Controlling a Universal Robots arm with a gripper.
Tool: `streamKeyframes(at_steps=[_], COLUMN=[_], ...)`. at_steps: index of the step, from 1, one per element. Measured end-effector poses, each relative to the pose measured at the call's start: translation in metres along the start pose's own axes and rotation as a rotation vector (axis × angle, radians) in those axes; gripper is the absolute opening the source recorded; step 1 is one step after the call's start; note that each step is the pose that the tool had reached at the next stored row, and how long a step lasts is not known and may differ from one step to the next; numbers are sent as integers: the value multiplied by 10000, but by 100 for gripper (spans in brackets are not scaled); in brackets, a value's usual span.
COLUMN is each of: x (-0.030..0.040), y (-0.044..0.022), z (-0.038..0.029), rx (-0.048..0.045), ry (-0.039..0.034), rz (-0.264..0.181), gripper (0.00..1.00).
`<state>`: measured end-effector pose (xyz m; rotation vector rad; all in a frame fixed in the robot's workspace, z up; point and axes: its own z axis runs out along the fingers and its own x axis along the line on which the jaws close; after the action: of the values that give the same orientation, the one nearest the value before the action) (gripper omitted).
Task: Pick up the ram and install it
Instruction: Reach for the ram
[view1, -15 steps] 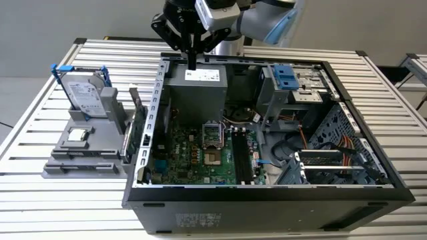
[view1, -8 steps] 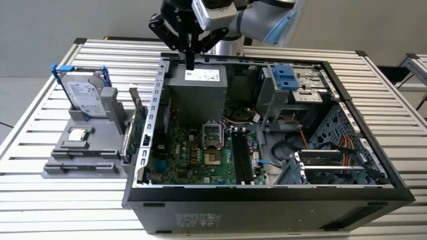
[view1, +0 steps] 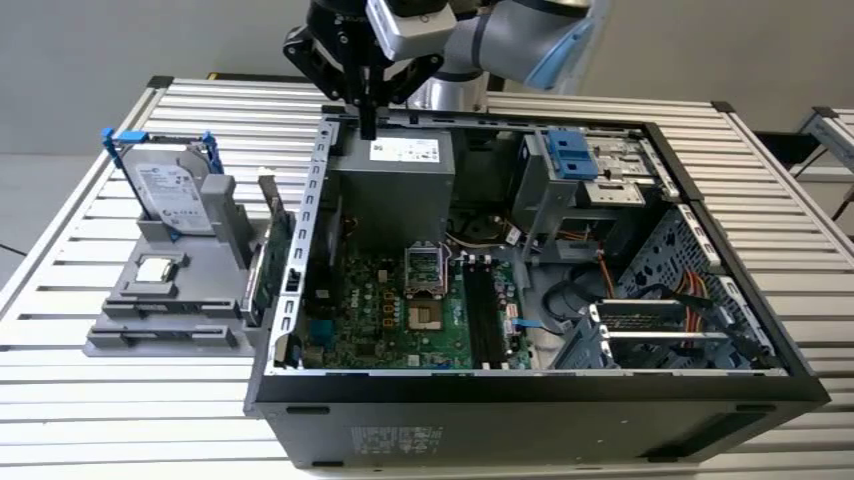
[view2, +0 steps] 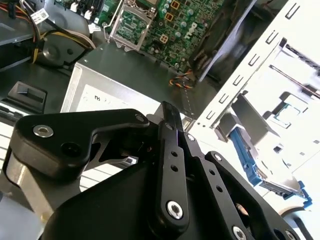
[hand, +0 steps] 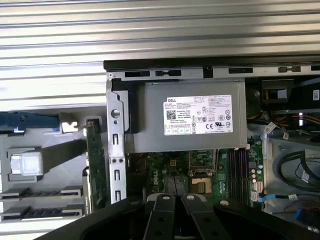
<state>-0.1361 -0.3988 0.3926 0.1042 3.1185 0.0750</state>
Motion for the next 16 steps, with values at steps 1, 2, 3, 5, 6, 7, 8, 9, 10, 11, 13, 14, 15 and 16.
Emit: streamKeyframes(at_steps=[1,2,3,5,6,7,8,9,10,11,13,14,15,16], x=[13,26,38,61,71,81,90,98,108,119,136,144,152,159], y=[-1,-2,-3,-4,-5,-5,-6,-6,-7,-8,-9,-9,-10,-10], z=[0,0,-1,-1,-2,-2,-2,-2,-2,-3,-3,-3,-3,-3], rx=[0,-1,-1,-1,-1,-1,-2,-1,-1,-1,-1,-1,-2,-2], ry=[1,1,2,3,3,4,5,6,7,7,7,7,7,8], rz=[-7,-14,-22,-38,-44,-50,-55,-59,-63,-66,-71,-73,-77,-79], gripper=[0,0,0,0,0,0,0,0,0,0,0,0,0,0])
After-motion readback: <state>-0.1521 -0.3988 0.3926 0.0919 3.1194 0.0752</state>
